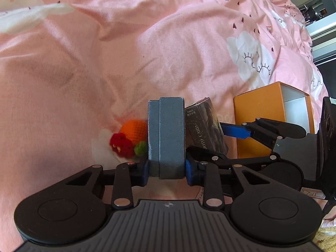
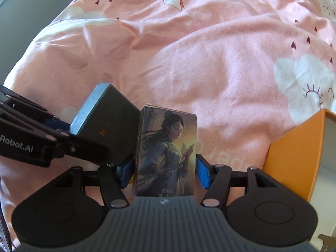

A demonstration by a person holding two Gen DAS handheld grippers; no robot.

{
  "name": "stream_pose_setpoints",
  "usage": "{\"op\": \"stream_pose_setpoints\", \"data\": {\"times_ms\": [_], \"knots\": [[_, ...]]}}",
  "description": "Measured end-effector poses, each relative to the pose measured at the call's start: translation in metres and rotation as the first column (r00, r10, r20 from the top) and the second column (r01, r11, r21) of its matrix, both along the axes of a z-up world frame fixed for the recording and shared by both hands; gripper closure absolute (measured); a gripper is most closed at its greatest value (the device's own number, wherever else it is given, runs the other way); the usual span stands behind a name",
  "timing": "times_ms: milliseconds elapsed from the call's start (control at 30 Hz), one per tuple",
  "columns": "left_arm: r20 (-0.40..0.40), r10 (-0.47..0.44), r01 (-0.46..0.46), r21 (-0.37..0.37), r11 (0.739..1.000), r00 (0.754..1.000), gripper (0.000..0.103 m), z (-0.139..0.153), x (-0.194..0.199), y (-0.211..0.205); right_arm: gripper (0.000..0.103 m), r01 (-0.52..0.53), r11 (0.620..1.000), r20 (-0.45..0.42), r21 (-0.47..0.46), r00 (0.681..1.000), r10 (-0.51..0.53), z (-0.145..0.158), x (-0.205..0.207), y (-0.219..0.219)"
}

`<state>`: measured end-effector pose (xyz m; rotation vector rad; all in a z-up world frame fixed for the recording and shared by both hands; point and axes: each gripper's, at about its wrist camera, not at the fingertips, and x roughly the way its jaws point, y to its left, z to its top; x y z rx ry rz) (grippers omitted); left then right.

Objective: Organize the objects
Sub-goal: 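Grasp the dark grey box with left gripper while right gripper grasps painted card box, then carry the grey box with left gripper while right gripper carries card box over box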

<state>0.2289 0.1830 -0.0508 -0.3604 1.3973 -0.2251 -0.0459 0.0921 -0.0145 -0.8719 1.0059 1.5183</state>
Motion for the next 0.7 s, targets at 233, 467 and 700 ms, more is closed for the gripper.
{"op": "stream_pose_setpoints", "data": {"times_ms": [233,467,700], "knots": [[0.084,0.035,-0.035,-0.006,0.999,0.996,0.067,0.037,-0.018,0.005,0.040,0.011,0.997,-0.034,0.070,0.999,-0.008,0.031,0.004,-0.019],[0.158,0.037,-0.033,-0.027,0.999,0.987,0.067,0.073,-0.033,-0.007,0.040,0.037,0.986,-0.075,0.161,0.997,-0.025,0.075,0.023,-0.051],[0.240,-0.002,0.019,-0.068,0.997,0.971,0.067,0.104,-0.035,-0.043,0.040,0.103,0.963,-0.104,0.248,0.991,-0.079,0.121,0.055,-0.086]]}}
